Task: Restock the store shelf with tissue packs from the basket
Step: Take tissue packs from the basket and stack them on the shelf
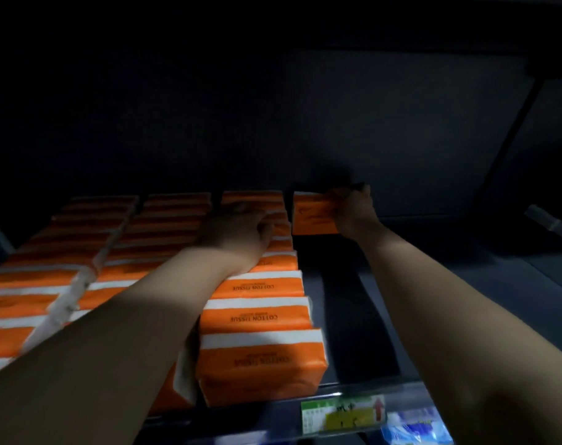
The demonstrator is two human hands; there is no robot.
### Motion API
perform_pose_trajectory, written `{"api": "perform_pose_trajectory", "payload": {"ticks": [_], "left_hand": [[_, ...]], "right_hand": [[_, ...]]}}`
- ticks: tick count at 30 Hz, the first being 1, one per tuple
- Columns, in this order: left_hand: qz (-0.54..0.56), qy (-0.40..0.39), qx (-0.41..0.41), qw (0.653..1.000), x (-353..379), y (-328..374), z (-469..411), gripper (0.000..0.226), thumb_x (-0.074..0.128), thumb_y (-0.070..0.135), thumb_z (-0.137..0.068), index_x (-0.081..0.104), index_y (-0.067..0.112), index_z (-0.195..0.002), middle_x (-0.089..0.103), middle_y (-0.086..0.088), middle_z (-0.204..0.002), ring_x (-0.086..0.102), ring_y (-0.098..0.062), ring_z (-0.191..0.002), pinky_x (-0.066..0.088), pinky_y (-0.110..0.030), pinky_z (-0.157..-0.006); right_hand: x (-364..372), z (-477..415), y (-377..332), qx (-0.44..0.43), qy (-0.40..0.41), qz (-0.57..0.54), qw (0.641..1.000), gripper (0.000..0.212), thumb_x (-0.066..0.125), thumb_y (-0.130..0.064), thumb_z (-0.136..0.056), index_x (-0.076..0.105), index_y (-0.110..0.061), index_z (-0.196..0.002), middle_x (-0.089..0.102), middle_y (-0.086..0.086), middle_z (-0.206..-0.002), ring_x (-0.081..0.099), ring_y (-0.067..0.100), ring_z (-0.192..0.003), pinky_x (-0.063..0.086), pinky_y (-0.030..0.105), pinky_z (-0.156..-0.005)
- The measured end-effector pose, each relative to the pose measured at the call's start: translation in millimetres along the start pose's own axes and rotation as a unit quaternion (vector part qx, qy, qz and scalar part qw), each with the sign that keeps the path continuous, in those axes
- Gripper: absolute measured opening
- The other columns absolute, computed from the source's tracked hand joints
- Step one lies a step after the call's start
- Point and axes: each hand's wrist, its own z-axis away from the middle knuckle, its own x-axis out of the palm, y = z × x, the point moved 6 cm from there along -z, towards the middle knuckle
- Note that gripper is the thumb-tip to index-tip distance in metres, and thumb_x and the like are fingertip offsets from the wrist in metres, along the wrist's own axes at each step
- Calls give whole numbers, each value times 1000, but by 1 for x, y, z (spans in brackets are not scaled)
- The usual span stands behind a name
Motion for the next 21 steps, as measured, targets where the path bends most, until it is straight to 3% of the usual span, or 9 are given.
{"api": "perform_pose_trajectory", "payload": {"ticks": [3, 6, 10, 12, 16, 21], "left_hand": [[-3, -5, 4, 1000, 1, -1, 0, 49, 25, 51, -98, 35, 35, -143, 37, 1, -150, 38, -24, -134, 32, -39, -110], [5, -21, -3, 1000, 1, 2, 2, 49, 24, 51, -98, 32, 36, -144, 35, 1, -151, 37, -24, -135, 31, -40, -110], [2, -32, -11, 999, -3, 5, 5, 50, 23, 51, -99, 30, 35, -145, 32, 1, -153, 34, -25, -137, 29, -40, -112], [2, -38, -16, 999, -7, 6, 9, 50, 24, 50, -99, 32, 34, -145, 36, 0, -150, 38, -24, -134, 32, -39, -108], [0, -17, -26, 1000, -25, 15, 20, 40, 31, 44, -99, 50, 30, -131, 55, -1, -129, 55, -21, -109, 40, -33, -84], [24, 47, 25, 998, -57, 59, 62, 34, 43, 40, -95, 59, 25, -121, 59, -5, -123, 56, -28, -110, 43, -33, -84]], "right_hand": [[5, -2, -2, 1, -11, -33, 999, 58, 38, 1, -88, 39, -22, -141, 27, 21, -145, 28, 37, -129, 30, 30, -106], [-2, 4, -2, 12, -15, -46, 999, 64, 35, 3, -87, 29, -24, -145, 15, 19, -145, 28, 37, -132, 28, 35, -114], [-18, 20, -1, -20, -2, -18, 1000, 72, 41, 3, -86, 23, -28, -148, 19, 16, -150, 26, 36, -136, 29, 40, -113], [-25, 30, -2, -34, -2, -9, 999, 73, 46, 2, -87, 24, -30, -148, 20, 14, -153, 27, 34, -136, 30, 38, -112], [-42, 60, -4, -31, -2, 29, 999, 68, 53, -9, -91, 24, -25, -149, 22, 10, -155, 27, 32, -137, 29, 35, -111], [-96, 126, -8, -90, 57, 46, 993, 57, 61, -16, -84, 46, -17, -138, 48, 16, -137, 44, 38, -123, 40, 39, -101]]}}
